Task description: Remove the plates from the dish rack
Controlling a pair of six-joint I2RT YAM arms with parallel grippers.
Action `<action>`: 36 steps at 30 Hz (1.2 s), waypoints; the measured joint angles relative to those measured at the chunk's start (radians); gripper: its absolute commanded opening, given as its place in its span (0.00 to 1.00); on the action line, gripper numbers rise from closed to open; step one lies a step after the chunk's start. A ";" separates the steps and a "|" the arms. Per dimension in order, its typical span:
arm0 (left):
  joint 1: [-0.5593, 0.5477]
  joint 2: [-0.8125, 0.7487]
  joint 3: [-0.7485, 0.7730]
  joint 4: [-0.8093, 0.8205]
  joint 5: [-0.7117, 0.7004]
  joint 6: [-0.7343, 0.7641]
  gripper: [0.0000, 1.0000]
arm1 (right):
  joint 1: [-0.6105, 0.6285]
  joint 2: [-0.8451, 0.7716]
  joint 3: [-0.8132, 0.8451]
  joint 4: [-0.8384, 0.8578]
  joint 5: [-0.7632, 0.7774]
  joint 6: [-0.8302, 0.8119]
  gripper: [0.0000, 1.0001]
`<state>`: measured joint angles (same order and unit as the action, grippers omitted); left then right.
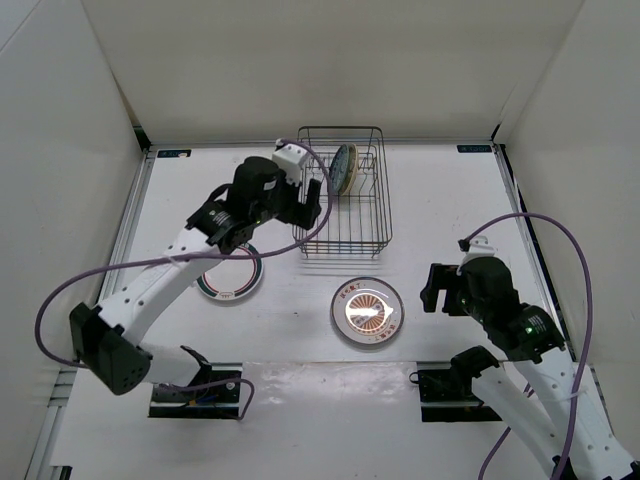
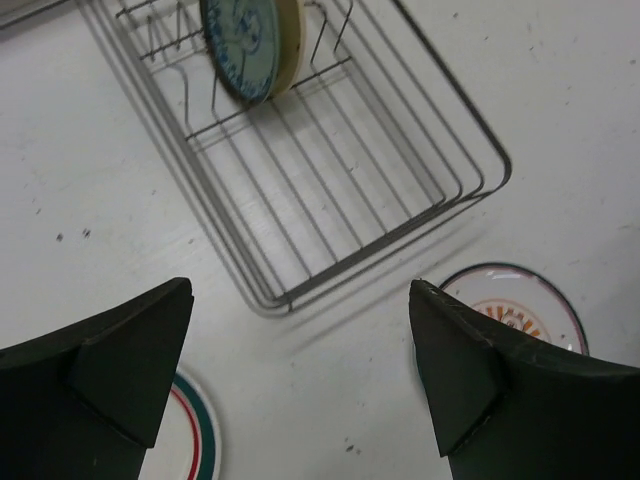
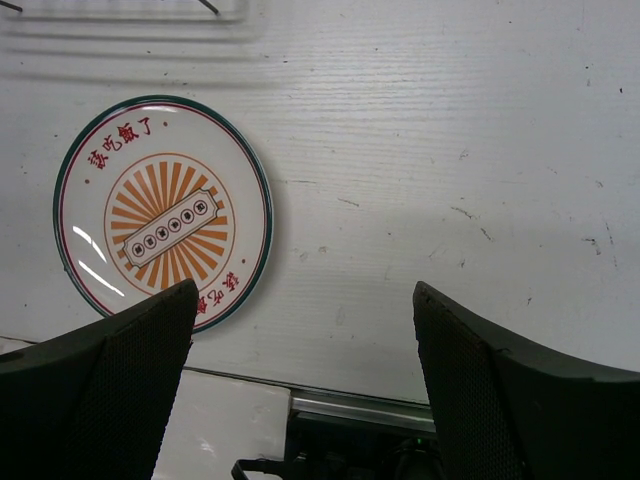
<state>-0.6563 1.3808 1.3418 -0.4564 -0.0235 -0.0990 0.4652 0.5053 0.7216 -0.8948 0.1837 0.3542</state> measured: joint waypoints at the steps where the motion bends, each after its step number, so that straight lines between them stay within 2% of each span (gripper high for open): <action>1: 0.000 -0.031 -0.015 -0.028 -0.016 0.001 0.99 | 0.000 0.003 0.000 0.000 0.000 0.000 0.89; 11: 0.002 -0.349 -0.224 -0.325 -0.219 -0.002 0.99 | 0.000 0.063 0.007 -0.013 0.000 0.000 0.89; 17: 0.006 -0.565 -0.548 -0.303 -0.272 0.042 0.99 | 0.000 0.086 0.039 -0.024 0.005 0.004 0.89; 20: 0.006 -0.631 -0.658 -0.292 -0.273 0.068 0.99 | 0.000 0.094 0.050 -0.023 0.007 0.004 0.89; 22: 0.006 -0.638 -0.668 -0.288 -0.276 0.088 0.99 | 0.000 0.110 0.055 -0.024 0.015 0.005 0.88; 27: 0.006 -0.637 -0.668 -0.246 -0.289 0.099 0.99 | 0.000 0.174 0.090 -0.007 0.032 0.024 0.78; 32: 0.007 -0.649 -0.668 -0.247 -0.291 0.075 0.99 | 0.000 0.217 0.122 0.090 0.044 0.050 0.69; 36: 0.007 -0.697 -0.675 -0.246 -0.293 0.067 0.99 | 0.000 0.298 0.194 0.166 0.073 0.057 0.67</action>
<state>-0.6495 0.6842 0.6666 -0.7025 -0.3164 -0.0319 0.4652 0.8032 0.9154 -0.7284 0.2569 0.4114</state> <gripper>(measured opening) 0.994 0.677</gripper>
